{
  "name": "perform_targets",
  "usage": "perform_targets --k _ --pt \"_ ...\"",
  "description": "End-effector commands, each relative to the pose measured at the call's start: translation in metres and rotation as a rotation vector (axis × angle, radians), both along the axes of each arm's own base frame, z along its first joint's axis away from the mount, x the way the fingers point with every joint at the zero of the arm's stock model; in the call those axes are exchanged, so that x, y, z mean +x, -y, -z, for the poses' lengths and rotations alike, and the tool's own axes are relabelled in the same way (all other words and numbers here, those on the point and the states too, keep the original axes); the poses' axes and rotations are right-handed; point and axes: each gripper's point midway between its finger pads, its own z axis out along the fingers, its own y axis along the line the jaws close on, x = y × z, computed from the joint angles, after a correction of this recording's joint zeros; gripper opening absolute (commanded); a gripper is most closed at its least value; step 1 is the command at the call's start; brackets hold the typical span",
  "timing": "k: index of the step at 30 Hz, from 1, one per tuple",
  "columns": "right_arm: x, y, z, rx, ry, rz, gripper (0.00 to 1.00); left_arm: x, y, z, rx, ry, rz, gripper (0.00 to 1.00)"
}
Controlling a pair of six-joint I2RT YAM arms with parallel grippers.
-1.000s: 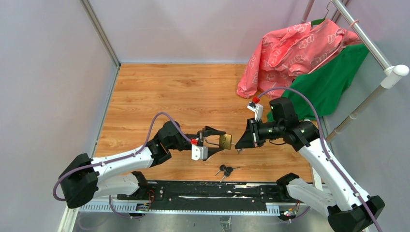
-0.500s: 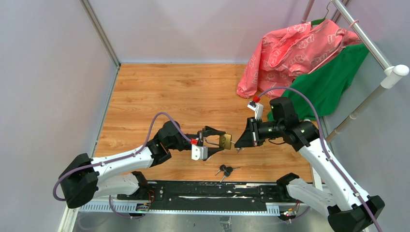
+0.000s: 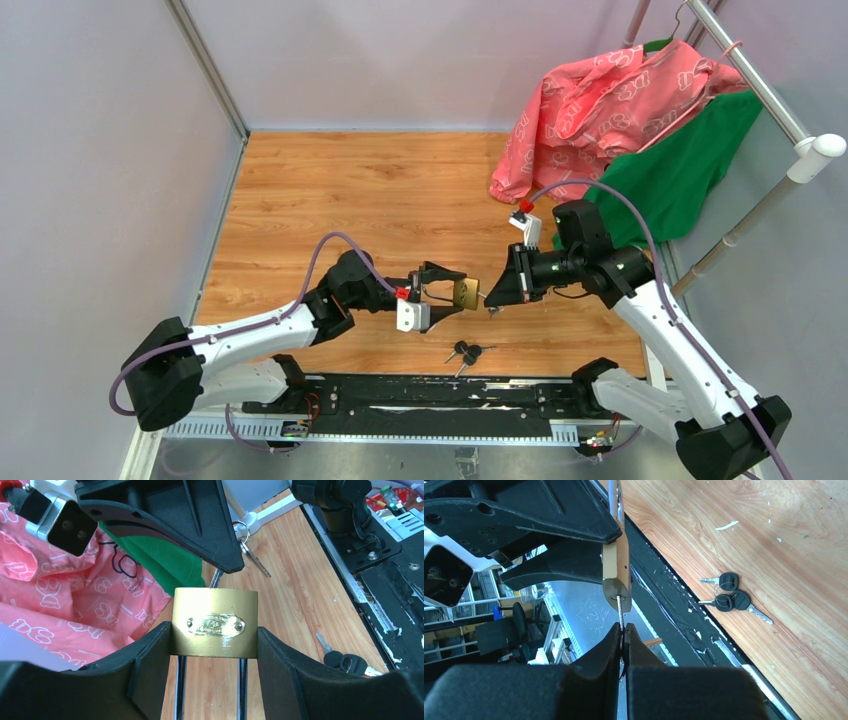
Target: Unlock with the key
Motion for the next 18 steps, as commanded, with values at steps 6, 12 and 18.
perform_targets --k 6,12,18 --pt "-0.001 0.005 0.001 -0.022 -0.009 0.001 0.0 -0.022 0.007 -0.057 -0.149 0.11 0.106 0.0" --pt "-0.009 0.002 -0.005 0.008 -0.036 -0.055 0.0 -0.035 0.013 -0.051 -0.127 0.106 0.172 0.0" --pt "-0.009 -0.001 -0.014 0.025 -0.036 -0.08 0.0 -0.047 0.02 -0.045 -0.087 0.118 0.22 0.0"
